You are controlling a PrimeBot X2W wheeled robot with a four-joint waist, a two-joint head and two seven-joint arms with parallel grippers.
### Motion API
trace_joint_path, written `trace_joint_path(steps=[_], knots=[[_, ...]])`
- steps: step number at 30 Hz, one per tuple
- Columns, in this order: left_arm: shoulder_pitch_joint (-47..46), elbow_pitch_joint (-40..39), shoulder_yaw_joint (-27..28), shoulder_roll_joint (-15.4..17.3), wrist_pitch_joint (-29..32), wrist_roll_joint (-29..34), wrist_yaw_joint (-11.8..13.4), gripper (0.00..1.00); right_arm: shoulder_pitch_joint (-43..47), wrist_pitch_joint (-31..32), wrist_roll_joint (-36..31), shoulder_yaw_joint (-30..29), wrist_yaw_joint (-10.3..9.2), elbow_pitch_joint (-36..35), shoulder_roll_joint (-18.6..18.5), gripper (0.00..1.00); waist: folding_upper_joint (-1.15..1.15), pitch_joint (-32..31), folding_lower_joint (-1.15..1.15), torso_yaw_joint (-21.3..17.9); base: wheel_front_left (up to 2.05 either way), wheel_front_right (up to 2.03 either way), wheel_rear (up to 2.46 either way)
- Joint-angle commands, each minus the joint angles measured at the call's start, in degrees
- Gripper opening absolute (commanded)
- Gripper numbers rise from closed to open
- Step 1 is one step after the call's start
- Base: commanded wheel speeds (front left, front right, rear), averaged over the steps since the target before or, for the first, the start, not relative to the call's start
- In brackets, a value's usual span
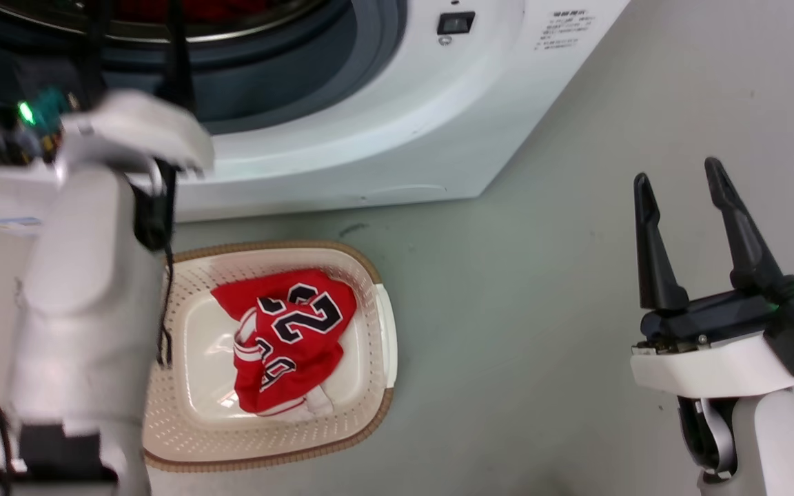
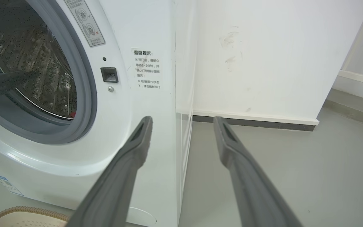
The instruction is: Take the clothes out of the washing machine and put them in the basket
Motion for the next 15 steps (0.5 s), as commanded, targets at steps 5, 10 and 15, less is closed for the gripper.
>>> trace_joint_path(steps=[5,10,15], knots=[[-13.97,8.45,-1.09,3.59,3.73,1.85,-0.26,1.00,-3.06,-0.14,1.28,0.20,-0.04,-1.22,0.04,1.00,0.00,6.73,0.00,-3.26,0.00,0.00,0.00],[-24.25,14.22,-2.07,7.11,9.21,2.96,-0.82,1.00,-4.72,-0.14,3.07,0.44,-0.04,-2.15,0.03,1.00,0.00,10.77,0.00,-5.68,0.00,0.00,0.00],[-32.40,19.62,-3.21,10.64,16.18,4.06,-1.85,1.00,-5.87,-0.14,4.68,0.95,-0.04,-2.96,0.06,1.00,0.00,14.32,0.00,-7.91,0.00,0.00,0.00]])
